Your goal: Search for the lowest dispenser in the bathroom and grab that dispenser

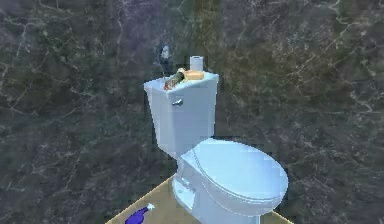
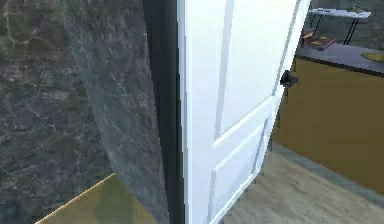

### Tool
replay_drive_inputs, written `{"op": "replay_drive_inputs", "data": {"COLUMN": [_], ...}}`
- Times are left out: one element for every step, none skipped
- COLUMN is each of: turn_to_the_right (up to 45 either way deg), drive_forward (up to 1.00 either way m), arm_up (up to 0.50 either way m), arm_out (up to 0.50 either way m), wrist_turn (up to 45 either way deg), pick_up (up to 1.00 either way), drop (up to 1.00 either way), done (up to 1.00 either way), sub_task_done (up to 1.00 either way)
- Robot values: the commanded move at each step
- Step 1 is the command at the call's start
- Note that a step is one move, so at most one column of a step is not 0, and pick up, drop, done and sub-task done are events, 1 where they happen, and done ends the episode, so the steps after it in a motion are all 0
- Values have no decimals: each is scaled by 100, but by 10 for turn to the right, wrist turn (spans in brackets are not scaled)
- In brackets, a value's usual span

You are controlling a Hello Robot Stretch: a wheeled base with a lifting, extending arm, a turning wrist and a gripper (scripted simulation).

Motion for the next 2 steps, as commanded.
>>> {"op": "replay_drive_inputs", "data": {"turn_to_the_right": [0,420], "drive_forward": [40,0], "arm_up": [0,0], "arm_out": [0,0], "wrist_turn": [0,0], "pick_up": [0,0], "drop": [0,0], "done": [0,0], "sub_task_done": [0,0]}}
